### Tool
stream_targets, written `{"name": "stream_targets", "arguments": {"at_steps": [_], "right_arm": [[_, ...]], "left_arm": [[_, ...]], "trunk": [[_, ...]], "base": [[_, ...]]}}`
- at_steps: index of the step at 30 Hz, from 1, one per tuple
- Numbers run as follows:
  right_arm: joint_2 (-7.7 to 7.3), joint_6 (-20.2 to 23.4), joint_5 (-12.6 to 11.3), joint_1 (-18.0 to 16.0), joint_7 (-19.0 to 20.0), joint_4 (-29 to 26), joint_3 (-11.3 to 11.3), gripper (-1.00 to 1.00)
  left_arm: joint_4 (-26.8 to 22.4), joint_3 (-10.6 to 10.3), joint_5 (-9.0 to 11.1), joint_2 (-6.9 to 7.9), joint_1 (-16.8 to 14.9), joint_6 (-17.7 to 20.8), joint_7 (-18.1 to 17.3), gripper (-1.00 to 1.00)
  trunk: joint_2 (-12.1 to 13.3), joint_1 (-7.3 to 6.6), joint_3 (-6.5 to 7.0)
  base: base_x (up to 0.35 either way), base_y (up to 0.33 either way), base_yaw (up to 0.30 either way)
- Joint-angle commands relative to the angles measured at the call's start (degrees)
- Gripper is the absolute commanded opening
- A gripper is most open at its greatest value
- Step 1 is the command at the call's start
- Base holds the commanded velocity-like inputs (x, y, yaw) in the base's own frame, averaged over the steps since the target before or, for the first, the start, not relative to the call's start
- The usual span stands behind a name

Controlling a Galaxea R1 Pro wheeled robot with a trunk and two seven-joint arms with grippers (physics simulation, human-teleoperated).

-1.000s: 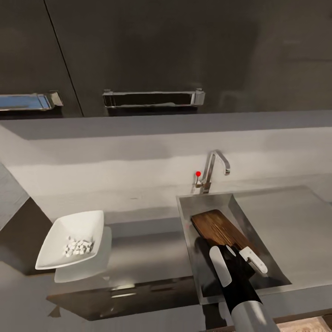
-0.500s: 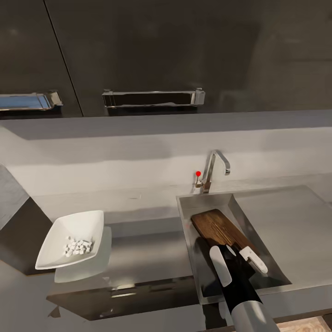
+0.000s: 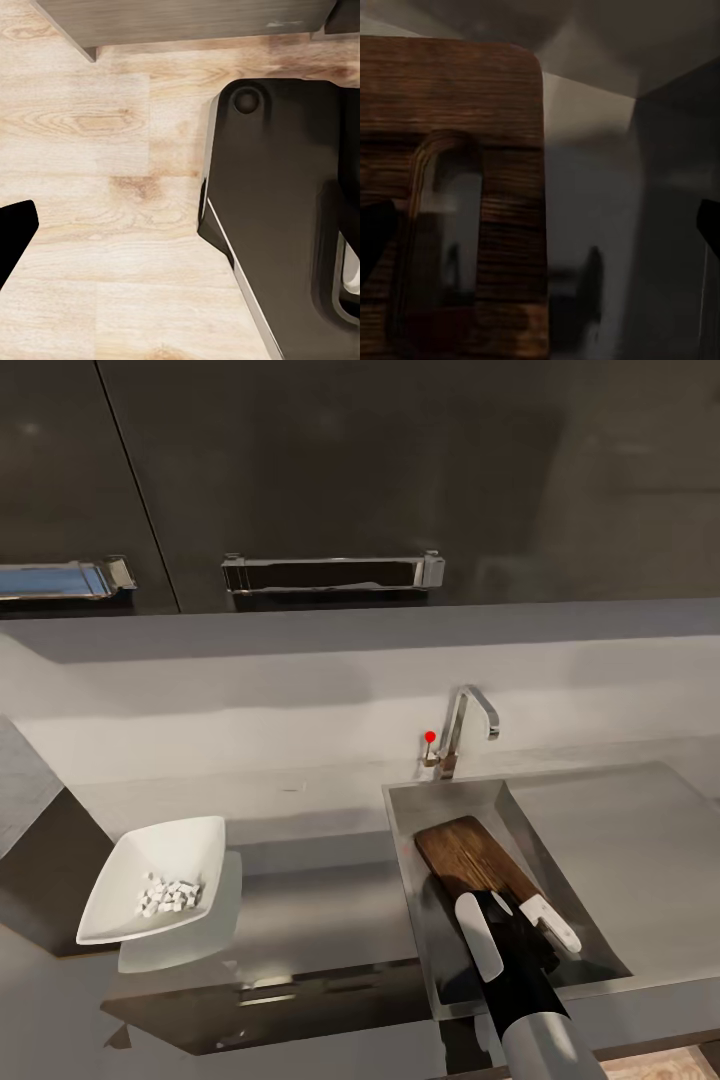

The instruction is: In the kitchen, take the Vidalia onion out of the sink, dice it on the chopping board with the paring knife, put the diced onion into the bowl on the countertop, then place both the paring knife and the chopping board into the sink.

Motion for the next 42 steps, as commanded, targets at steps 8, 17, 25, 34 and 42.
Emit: {"name": "stream_targets", "arguments": {"at_steps": [8,17,25,34,42], "right_arm": [[0.04,0.7,0.1,0.0,-0.2,-9.1,2.8,1.0],[0.04,16.1,0.5,0.0,5.7,-21.8,10.0,1.0],[-1.81,23.0,0.5,0.0,23.8,-23.4,11.4,1.0],[-7.22,23.4,0.6,0.0,37.0,-24.9,15.1,1.0],[-8.4,22.6,0.7,1.6,40.2,-27.1,17.1,1.0]], "left_arm": [[-0.1,-0.4,0.3,0.03,0.0,0.0,0.2,1.0],[-0.1,-0.4,0.3,0.03,0.0,0.0,0.2,1.0],[-0.1,-0.4,0.3,0.03,0.0,0.0,0.2,1.0],[-0.1,-0.4,0.3,0.03,0.0,0.0,0.2,1.0],[-0.1,-0.4,0.3,0.03,0.0,0.0,0.3,1.0]], "trunk": [[-0.1,0.04,-0.1],[-0.1,0.04,-0.1],[-0.1,0.04,-0.1],[-0.1,0.04,-0.1],[-0.1,0.04,-0.1]], "base": [[0.0,0.0,0.0],[0.0,0.0,0.0],[-0.166,0.0,0.0],[-0.324,0.0,0.0],[-0.331,0.0,0.0]]}}
